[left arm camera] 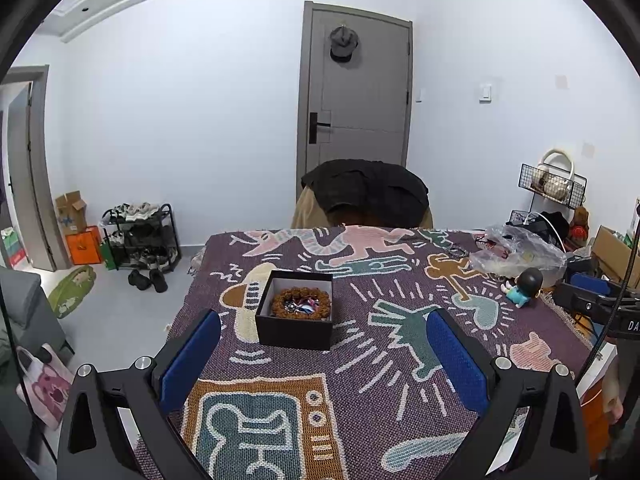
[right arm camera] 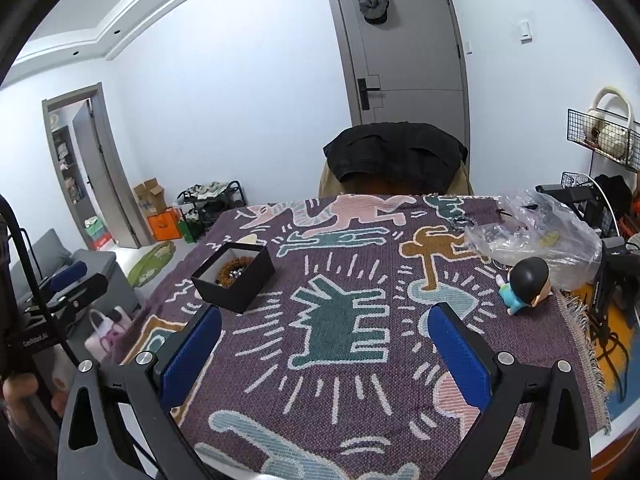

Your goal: Organize jewelry

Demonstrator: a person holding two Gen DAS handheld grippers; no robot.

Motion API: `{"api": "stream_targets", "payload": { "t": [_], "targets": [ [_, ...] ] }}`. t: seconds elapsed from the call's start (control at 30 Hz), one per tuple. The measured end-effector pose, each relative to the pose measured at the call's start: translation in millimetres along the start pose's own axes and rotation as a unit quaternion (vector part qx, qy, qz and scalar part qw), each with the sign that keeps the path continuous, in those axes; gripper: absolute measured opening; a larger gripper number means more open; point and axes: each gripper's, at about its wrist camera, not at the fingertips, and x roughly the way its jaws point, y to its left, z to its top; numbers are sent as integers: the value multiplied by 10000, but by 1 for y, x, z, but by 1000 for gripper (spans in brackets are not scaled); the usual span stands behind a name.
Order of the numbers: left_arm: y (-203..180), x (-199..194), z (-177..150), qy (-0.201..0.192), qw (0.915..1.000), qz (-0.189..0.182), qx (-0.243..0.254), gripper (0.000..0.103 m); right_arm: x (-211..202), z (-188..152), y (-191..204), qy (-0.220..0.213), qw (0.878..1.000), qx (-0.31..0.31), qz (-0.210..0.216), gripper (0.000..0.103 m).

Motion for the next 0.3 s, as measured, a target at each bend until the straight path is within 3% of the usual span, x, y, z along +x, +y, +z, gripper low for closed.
{"api": "stream_targets", "payload": {
  "t": [0.3],
  "targets": [
    [1,1,0,1,10000,-13,-13,103,4,-1,-2,10,10000,45,-20,103]
  ]
}}
